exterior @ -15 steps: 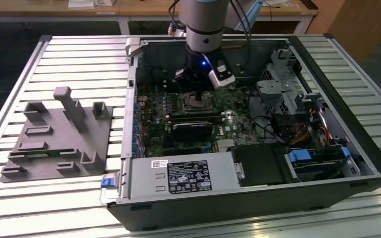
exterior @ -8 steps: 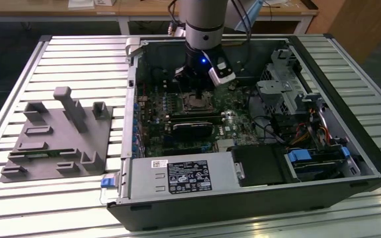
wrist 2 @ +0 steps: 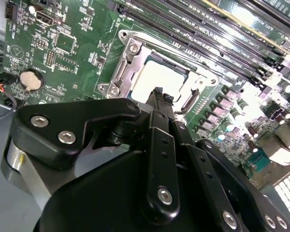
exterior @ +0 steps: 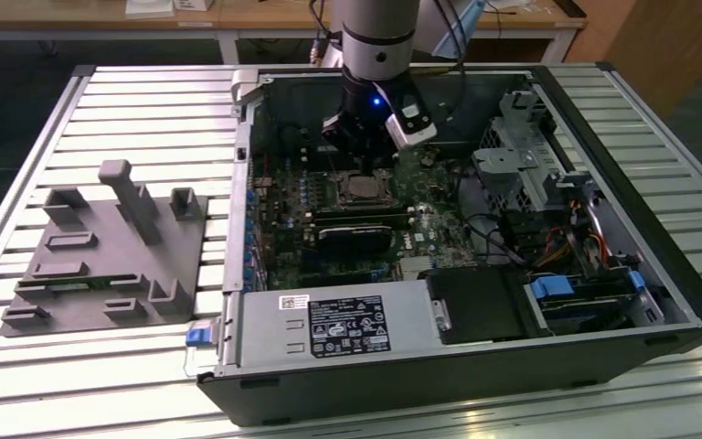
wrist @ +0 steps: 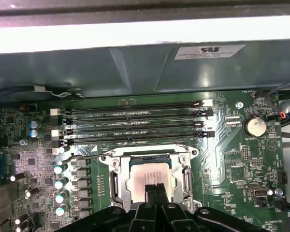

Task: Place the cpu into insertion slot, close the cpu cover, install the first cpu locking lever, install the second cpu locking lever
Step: 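Close the cpu cover, then install the first cpu locking lever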

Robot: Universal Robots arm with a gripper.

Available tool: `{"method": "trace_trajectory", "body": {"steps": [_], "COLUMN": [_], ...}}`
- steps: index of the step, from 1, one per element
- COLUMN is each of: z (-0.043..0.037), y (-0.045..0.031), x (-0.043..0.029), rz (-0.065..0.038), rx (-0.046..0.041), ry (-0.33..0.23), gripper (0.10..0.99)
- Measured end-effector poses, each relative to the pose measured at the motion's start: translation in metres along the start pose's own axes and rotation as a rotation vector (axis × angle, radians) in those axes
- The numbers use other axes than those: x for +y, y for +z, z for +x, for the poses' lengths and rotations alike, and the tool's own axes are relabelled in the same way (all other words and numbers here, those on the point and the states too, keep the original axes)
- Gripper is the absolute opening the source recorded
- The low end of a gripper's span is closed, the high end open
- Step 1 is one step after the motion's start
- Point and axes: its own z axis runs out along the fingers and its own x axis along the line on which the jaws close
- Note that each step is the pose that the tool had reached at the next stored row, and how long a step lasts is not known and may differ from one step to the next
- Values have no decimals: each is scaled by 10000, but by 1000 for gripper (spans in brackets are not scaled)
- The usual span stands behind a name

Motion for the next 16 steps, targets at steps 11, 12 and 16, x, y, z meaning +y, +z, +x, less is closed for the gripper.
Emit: {"method": "trace_trajectory", "body": {"steps": [11, 12, 16], "z": [0, 0, 42], "y": [0, 0, -2], "x": [0, 0, -4], "rz": [1, 1, 1], "rx": [0, 0, 0], "ry": [5, 5, 6], "gripper": [106, 106, 106]}}
